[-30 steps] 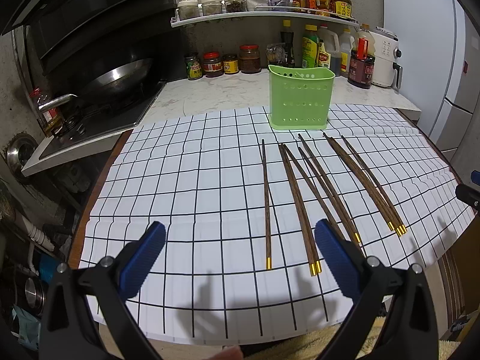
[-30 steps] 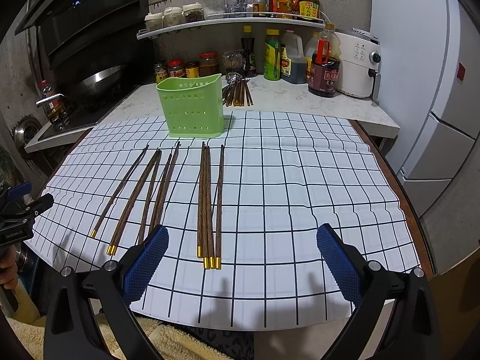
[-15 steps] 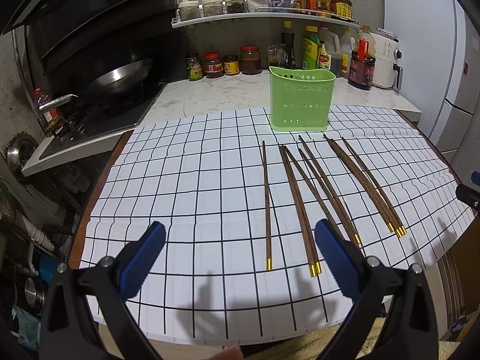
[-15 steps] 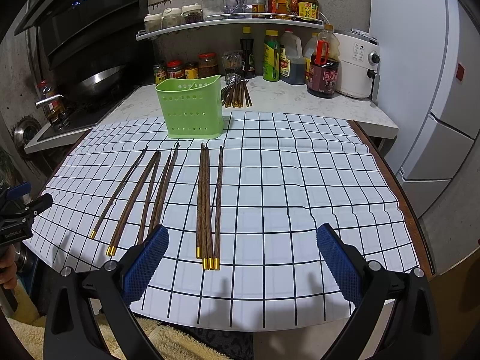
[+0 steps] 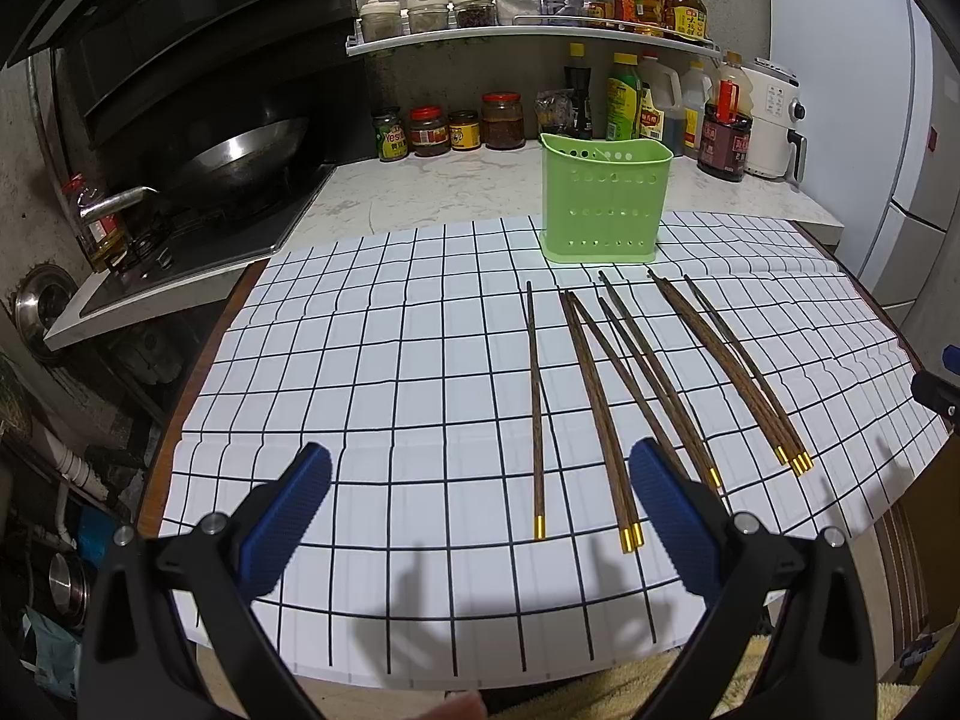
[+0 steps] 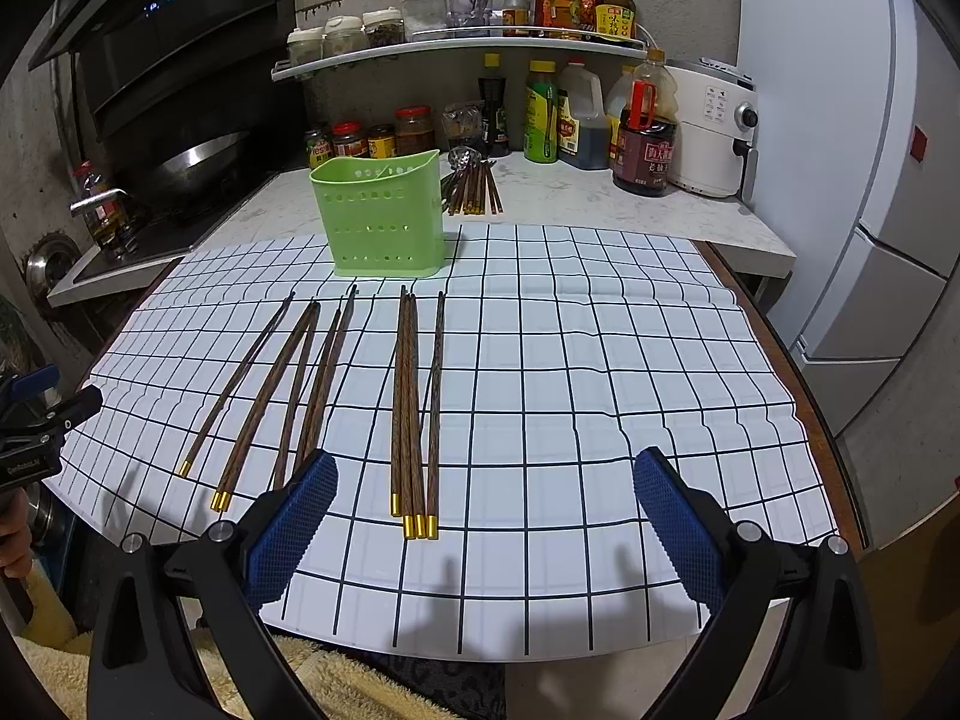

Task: Organize utensils
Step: 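Lower the left tool onto a gold-tipped chopstick and close it while the right tool grasps another, then lift the held chopsticks and carry both tools up over the green utensil holder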

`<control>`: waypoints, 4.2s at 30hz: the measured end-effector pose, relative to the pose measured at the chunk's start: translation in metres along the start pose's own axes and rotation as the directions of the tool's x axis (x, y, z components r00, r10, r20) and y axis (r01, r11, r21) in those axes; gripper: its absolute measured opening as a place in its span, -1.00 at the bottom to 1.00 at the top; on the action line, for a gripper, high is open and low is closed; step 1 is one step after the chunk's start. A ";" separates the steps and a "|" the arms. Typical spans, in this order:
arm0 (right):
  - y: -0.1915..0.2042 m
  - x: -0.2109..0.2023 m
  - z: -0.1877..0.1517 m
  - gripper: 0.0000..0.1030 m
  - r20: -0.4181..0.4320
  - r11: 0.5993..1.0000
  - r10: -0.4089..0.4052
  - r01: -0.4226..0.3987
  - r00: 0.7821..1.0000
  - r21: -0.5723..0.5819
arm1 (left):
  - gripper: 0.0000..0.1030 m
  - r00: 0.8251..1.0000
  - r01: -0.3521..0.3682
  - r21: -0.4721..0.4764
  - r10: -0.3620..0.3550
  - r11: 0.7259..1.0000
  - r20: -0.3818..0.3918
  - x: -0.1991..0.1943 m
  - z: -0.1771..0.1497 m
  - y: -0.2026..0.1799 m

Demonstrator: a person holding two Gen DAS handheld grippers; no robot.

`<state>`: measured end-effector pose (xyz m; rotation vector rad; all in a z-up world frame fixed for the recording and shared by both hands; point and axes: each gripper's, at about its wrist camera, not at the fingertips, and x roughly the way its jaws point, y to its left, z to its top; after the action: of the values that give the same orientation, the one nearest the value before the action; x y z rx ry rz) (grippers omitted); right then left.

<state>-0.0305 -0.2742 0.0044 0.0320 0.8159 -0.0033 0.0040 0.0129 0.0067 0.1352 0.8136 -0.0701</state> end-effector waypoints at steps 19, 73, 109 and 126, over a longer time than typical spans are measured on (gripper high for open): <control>0.002 0.039 -0.022 0.89 0.012 0.997 0.083 -0.083 0.996 0.004 | 0.88 0.994 0.015 -0.065 -0.022 0.998 -0.108 0.045 -0.014 0.021; 0.023 0.100 -0.076 -0.79 0.026 0.979 0.061 -0.054 0.998 -0.198 | -0.84 0.978 0.137 0.159 -0.108 0.978 -0.177 0.096 -0.056 -0.026; 0.011 0.009 0.141 -0.86 0.306 0.984 0.178 -0.164 0.935 -0.072 | -0.87 0.900 0.283 0.017 -0.271 0.959 0.341 -0.008 0.096 0.045; 0.014 0.018 0.147 -0.86 0.377 0.985 0.170 -0.141 0.911 -0.103 | -0.87 0.928 0.270 0.053 -0.275 0.961 0.252 -0.006 0.114 0.035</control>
<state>0.0894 -0.2644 0.0926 0.0256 0.4165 0.1672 0.0861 0.0312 0.0915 0.0270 0.5667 -0.3513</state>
